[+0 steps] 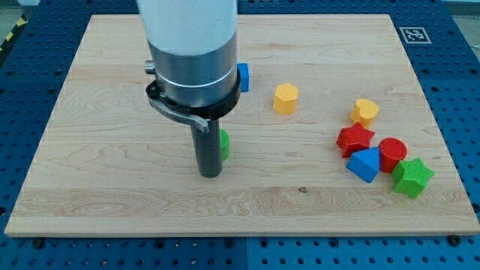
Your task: Move the green circle towards the center of the board
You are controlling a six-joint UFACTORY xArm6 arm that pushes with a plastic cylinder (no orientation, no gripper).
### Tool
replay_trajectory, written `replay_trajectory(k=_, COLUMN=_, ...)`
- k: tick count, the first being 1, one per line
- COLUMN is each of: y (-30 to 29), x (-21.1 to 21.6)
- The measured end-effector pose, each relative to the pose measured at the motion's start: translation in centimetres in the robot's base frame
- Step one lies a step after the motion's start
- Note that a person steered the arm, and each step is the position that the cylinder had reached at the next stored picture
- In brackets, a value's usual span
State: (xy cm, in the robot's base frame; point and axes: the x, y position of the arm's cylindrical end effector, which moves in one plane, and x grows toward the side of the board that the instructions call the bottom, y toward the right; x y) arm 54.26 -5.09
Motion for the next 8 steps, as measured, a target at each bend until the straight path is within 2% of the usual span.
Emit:
replay_trajectory(k=2, y=-0.5, x=-0.7)
replay_trajectory(k=5, y=-0.2, x=-5.9)
replay_trajectory(k=7, y=1.1, x=-2.6)
replay_trajectory(k=8, y=5.0, x=-2.6)
